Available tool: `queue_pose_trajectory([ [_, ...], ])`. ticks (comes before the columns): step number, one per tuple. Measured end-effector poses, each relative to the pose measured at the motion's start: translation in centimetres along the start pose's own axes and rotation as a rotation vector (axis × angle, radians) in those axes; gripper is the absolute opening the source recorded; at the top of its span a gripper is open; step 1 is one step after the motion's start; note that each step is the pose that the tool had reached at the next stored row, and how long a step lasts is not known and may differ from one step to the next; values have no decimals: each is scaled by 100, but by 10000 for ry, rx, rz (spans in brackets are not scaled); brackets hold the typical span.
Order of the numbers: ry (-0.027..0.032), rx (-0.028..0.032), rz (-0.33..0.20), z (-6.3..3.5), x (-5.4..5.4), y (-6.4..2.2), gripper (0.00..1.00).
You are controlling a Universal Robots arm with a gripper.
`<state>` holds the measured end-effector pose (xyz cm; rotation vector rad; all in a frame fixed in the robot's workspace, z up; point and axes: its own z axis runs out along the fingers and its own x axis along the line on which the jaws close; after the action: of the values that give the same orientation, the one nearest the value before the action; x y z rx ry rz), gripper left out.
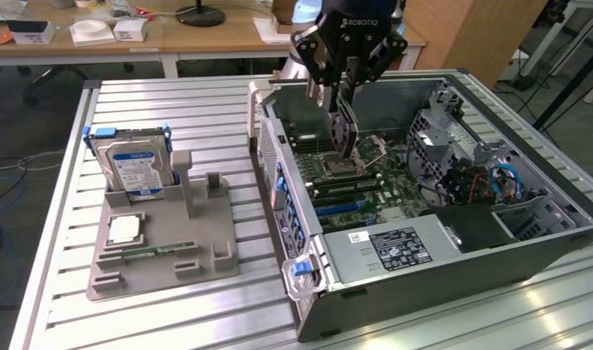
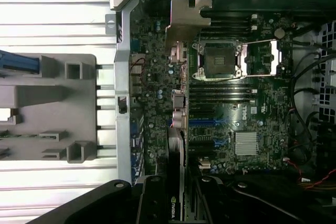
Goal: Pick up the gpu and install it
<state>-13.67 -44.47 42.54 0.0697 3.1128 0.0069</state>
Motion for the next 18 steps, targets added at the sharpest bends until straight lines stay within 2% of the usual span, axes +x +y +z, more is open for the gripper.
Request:
queue_pose_trajectory([
  [18, 0, 0, 0, 4, -143, 14, 26],
])
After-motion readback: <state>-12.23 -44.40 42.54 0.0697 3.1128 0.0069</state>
